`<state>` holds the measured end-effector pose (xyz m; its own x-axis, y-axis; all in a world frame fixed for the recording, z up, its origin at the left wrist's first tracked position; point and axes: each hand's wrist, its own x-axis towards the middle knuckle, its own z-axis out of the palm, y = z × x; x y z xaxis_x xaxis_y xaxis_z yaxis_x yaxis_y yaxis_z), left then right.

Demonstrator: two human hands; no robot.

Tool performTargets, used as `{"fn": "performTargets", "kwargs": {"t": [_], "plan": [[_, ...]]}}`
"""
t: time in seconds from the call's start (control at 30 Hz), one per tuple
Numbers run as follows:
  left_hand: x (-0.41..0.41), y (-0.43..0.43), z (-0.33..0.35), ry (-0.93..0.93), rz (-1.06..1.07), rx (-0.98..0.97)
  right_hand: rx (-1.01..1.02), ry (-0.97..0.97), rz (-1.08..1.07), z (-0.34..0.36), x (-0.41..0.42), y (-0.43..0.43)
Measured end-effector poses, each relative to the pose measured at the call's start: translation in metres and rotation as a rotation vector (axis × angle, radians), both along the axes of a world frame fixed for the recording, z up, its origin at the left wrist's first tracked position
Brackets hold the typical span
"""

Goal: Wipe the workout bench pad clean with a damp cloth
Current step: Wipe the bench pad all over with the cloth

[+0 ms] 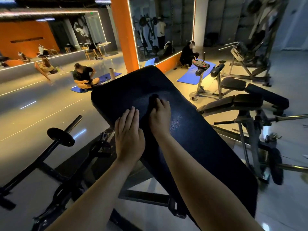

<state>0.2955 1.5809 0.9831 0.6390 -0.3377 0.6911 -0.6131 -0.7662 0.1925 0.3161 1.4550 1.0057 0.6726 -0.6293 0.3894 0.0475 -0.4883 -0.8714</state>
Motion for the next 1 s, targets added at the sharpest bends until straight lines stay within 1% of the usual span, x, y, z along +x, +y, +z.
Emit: {"fn": "performTargets", "kwargs": {"t": [0.07,0.1,0.13,0.17,0.23,0.27,0.33,0.37,0.43,0.5,0.57,0.63,0.7,0.73,0.8,0.9,0.93,1.0], "plan": [[0.007,0.011,0.005,0.004,-0.082,-0.020,-0.040,-0.060,0.228,0.015,-0.004,0.028],[0.014,0.017,0.009,-0.001,-0.101,-0.022,-0.095,-0.055,0.298,0.019,-0.005,0.034],[0.020,0.023,0.012,-0.013,-0.101,-0.010,-0.158,-0.047,0.317,0.020,-0.006,0.032],[0.025,0.026,0.015,-0.032,-0.092,0.016,-0.197,-0.028,0.289,0.017,-0.006,0.026],[0.030,0.028,0.017,-0.070,-0.088,0.077,-0.234,0.010,0.095,-0.004,-0.012,0.008],[0.029,0.028,0.016,-0.085,-0.098,0.091,-0.186,0.047,-0.039,-0.017,-0.019,-0.004],[0.028,0.028,0.015,-0.112,-0.135,0.071,0.001,0.110,-0.243,-0.035,-0.034,-0.020],[0.029,0.029,0.013,-0.121,-0.153,0.049,0.068,0.138,-0.296,-0.038,-0.038,-0.020],[0.031,0.029,0.012,-0.132,-0.181,0.002,0.094,0.165,-0.332,-0.033,-0.031,-0.008],[0.034,0.029,0.010,-0.141,-0.214,-0.030,0.062,0.085,-0.263,-0.011,-0.013,0.014],[0.040,0.032,0.005,-0.186,-0.245,-0.017,0.064,-0.028,-0.103,0.014,0.002,0.044],[0.046,0.037,0.001,-0.237,-0.249,0.015,0.084,-0.066,0.056,0.034,0.008,0.065],[0.051,0.040,0.000,-0.244,-0.286,0.011,0.043,-0.068,0.103,0.036,0.005,0.065],[0.051,0.040,0.000,-0.243,-0.324,-0.005,-0.005,-0.069,0.076,0.029,0.001,0.060],[0.053,0.043,-0.001,-0.228,-0.405,-0.032,-0.058,-0.031,-0.099,0.004,-0.011,0.046],[0.058,0.051,0.003,-0.217,-0.524,0.003,0.099,0.109,-0.430,-0.032,-0.041,0.041],[0.059,0.054,0.005,-0.220,-0.553,0.016,0.138,0.147,-0.503,-0.036,-0.047,0.048],[0.062,0.061,0.005,-0.216,-0.610,0.032,0.143,0.182,-0.567,-0.027,-0.043,0.069]]}}
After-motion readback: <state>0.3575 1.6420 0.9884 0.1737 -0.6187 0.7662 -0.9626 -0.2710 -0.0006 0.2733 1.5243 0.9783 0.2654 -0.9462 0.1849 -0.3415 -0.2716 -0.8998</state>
